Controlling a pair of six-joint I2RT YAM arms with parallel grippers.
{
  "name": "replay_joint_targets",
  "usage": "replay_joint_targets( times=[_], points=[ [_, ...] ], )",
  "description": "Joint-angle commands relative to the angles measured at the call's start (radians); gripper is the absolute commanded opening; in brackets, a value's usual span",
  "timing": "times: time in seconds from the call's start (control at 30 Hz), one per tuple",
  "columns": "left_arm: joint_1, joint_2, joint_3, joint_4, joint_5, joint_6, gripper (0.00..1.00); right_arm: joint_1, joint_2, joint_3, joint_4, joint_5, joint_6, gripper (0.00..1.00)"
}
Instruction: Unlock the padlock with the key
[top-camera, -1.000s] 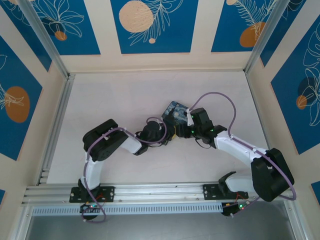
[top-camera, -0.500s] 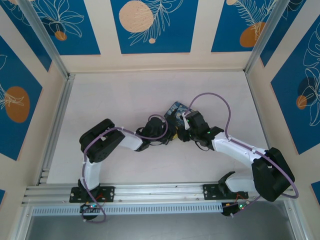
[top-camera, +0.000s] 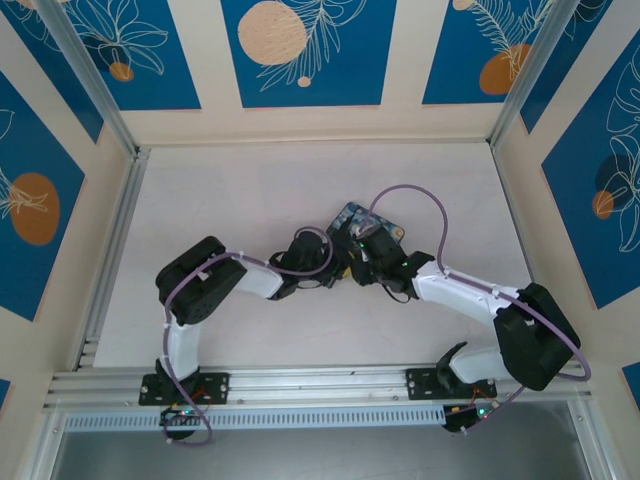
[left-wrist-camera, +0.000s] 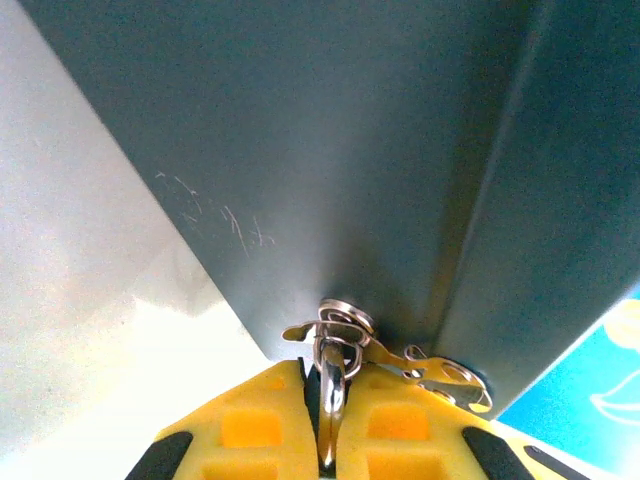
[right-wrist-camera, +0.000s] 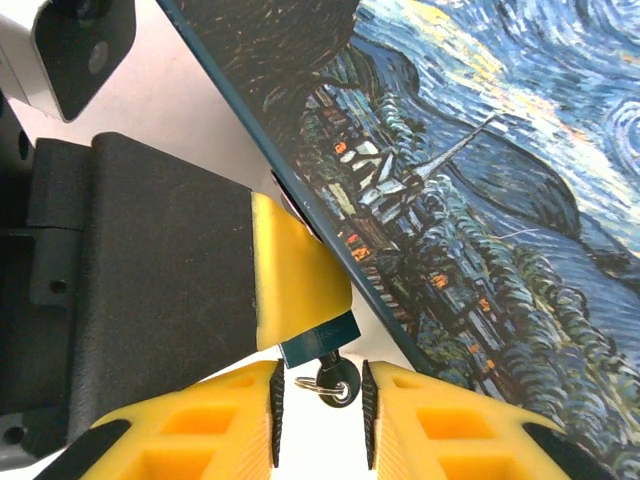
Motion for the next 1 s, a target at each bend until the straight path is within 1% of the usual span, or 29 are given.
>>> replay_joint_targets(
  times=[0.0, 0.2, 0.3, 0.37, 0.5, 0.63, 0.97],
  points=[
    [0.005, -0.017, -0.011, -0.069, 0.041, 0.002, 0.00, 0.011, 0.060, -0.014, -0.048, 0.033, 0.028, 0.31],
    [0.014, -0.015, -0.012, -0.061, 0.050, 0.000, 0.00, 0.026, 0.088, -0.009, -0.044, 0.049, 0.038, 0.30],
    [0.017, -0.010, -0.012, -0.057, 0.054, -0.001, 0.00, 0.037, 0.078, -0.012, -0.058, 0.060, 0.067, 0.32],
    [0.021, -0.007, -0.013, -0.056, 0.056, -0.003, 0.00, 0.045, 0.047, -0.023, -0.068, 0.077, 0.100, 0.32],
    [0.024, -0.003, -0.012, -0.052, 0.060, -0.001, 0.00, 0.045, -0.069, -0.060, -0.073, 0.072, 0.172, 0.34],
    [0.025, 0.004, -0.009, -0.049, 0.064, -0.003, 0.00, 0.047, -0.140, -0.087, -0.072, 0.041, 0.196, 0.34],
    [0.030, 0.012, -0.003, -0.050, 0.082, -0.002, 0.00, 0.060, -0.056, -0.074, -0.055, 0.069, 0.150, 0.34]
  ],
)
